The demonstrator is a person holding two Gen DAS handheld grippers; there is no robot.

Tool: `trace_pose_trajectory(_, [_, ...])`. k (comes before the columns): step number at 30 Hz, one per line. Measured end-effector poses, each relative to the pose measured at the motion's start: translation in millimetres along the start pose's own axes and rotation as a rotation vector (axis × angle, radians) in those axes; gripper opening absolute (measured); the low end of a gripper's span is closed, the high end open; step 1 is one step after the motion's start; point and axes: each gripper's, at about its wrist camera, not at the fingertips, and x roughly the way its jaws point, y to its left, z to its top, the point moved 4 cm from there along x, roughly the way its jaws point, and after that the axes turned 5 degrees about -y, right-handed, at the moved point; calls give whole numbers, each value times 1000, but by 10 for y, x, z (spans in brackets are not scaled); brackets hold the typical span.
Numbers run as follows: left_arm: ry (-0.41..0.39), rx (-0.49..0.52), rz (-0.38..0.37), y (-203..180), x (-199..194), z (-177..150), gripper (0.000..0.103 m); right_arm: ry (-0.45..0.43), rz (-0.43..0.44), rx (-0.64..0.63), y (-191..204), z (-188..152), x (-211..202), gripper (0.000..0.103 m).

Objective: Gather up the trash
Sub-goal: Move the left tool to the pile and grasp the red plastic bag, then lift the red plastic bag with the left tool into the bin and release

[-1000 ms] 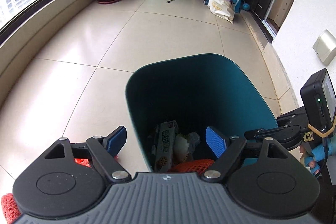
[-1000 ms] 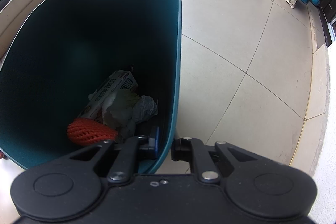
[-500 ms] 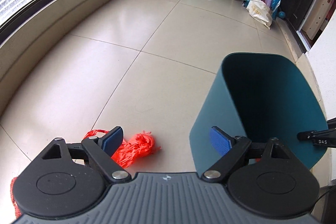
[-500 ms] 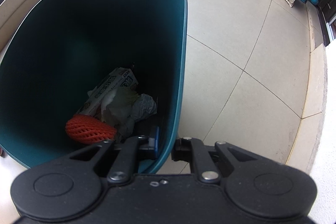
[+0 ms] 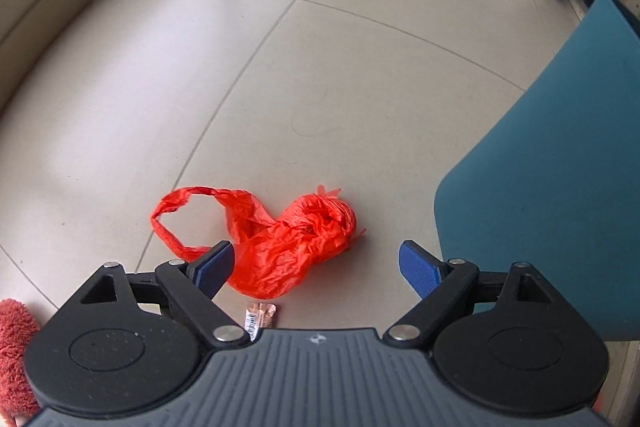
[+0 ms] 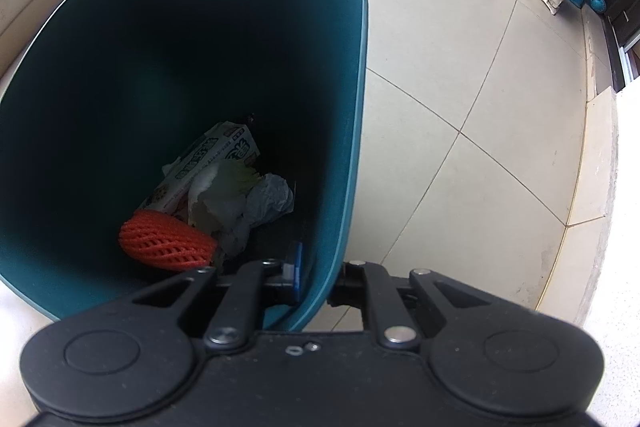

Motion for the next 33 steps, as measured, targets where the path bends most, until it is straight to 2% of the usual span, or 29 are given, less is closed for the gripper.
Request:
trace_pose_trajectory(5, [77,74,11,-94,505,-98,90,5,6,-3,-10,2,17,11])
trace_pose_trajectory(9, [78,153,84,-124,791,-95,90,11,4,-8,-6,2,28,11])
trace_pose_trajectory(11, [105,175,126,-100,961,-133,90,13,4,-7,-6,2,35,11])
trace_pose_trajectory(16, [151,155,190,13,1198,-225,90,21,2,-7,-10,-8,62,12])
trace_pose_trajectory(21, [122,146,217,33,1169,-257,88,21,-2,-6,-13,-3,68,12])
trace_pose_trajectory(22, [120,140,225,37,1162,-268,84,21,-2,-4,-18,-2,69,12])
trace_pose_trajectory(24, [136,111,236,71,1156,-268,48,20,-1,-4,-16,-5,70,12])
trace_pose_trajectory(27, [168,61,253,138,1154,-273,32,17,7,5,-34,-3,69,12])
trace_pose_trajectory(30, [131,45,263,153,1042,-228,20,12,8,8,-56,-5,49,11])
trace_pose_trajectory(33, [109,21,267,168,924,-215,13,6,7,11,-70,-10,25,11])
